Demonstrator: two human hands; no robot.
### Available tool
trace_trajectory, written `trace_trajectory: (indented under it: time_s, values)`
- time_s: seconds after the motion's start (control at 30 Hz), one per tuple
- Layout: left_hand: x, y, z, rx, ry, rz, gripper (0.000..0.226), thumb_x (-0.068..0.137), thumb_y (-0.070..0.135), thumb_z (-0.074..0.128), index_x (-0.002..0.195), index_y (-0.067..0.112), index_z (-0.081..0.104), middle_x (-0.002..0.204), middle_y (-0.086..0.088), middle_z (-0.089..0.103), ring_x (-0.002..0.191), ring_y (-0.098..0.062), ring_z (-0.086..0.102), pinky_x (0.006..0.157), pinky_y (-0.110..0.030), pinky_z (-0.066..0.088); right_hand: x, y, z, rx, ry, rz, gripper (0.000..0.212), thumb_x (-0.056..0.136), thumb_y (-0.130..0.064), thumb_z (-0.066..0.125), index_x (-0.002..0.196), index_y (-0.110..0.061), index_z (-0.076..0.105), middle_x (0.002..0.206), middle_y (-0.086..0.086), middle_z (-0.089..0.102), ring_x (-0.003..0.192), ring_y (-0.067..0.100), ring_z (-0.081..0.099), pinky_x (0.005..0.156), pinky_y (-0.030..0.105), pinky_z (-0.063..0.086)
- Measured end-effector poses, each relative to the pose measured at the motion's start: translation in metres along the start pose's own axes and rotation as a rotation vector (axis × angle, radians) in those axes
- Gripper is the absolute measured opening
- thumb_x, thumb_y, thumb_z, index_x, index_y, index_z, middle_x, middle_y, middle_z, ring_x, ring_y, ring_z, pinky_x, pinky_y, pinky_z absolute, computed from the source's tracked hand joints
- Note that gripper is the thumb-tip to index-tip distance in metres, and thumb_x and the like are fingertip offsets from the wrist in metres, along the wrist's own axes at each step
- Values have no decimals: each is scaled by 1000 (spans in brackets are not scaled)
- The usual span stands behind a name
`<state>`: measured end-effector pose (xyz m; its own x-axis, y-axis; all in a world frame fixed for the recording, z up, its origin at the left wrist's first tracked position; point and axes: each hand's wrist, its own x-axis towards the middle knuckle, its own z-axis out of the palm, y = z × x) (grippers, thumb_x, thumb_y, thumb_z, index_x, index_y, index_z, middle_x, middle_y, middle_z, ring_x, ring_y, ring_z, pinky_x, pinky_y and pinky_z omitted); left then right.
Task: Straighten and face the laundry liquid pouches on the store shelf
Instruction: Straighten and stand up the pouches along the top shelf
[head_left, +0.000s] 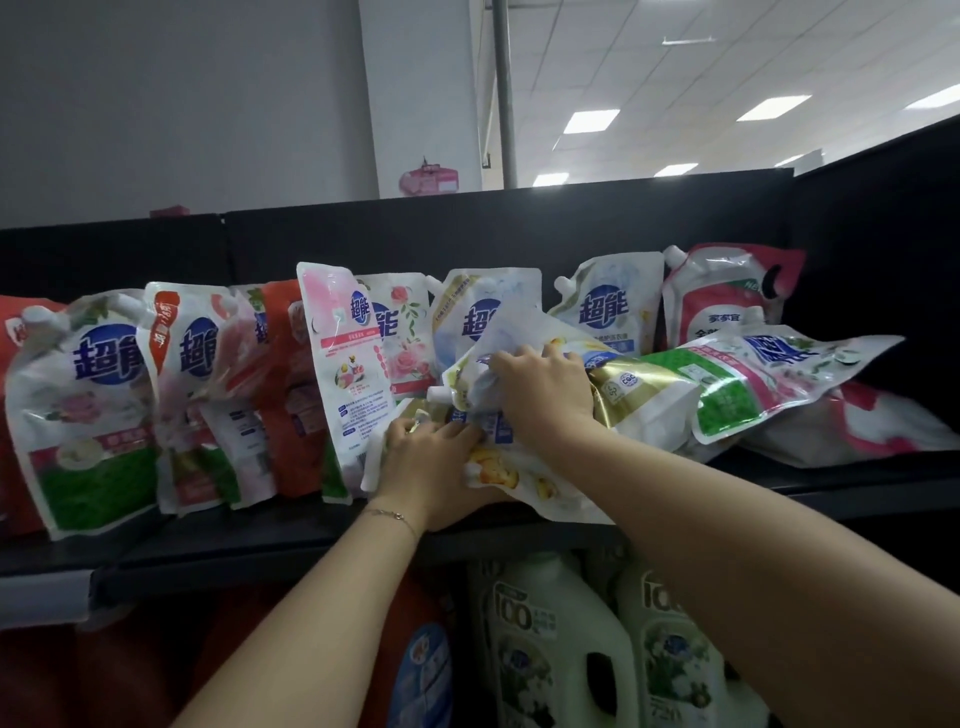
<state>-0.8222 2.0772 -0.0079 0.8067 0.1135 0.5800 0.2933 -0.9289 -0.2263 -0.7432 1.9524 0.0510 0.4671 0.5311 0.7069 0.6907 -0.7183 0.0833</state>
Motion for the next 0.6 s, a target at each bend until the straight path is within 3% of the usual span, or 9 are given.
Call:
trace_trajectory:
  time_s: [0.1,0.23,0.4,0.6]
  values:
    - [3,0,-2,14,40,-13,83,62,85,11,126,44,46,127,15,58,118,-20,54,97,-39,33,-5,0,-8,73,63,-11,32,92,-22,53,124,-22,49,117,4,58,110,29,51,86,37,38]
    - [16,2,-2,27,74,-120,88,65,88,3,102,37,64,105,8,68,102,-20,62,93,-37,37,-8,0,-16,138,187,1,35,89,-15,53,122,-23,49,114,2,58,104,27,51,76,33,33]
    - [34,8,-4,-10,21,-204,61,87,75,24,101,34,69,105,3,67,101,-22,60,91,-40,31,0,3,-26,226,333,69,32,83,-9,57,113,-20,58,102,2,62,96,27,52,68,31,29]
    - [55,13,-10,-104,24,-373,58,94,66,23,96,31,68,96,4,68,92,-19,61,100,-45,27,14,14,-44,345,450,154,34,81,-7,58,112,-20,60,102,0,63,96,24,53,71,32,34]
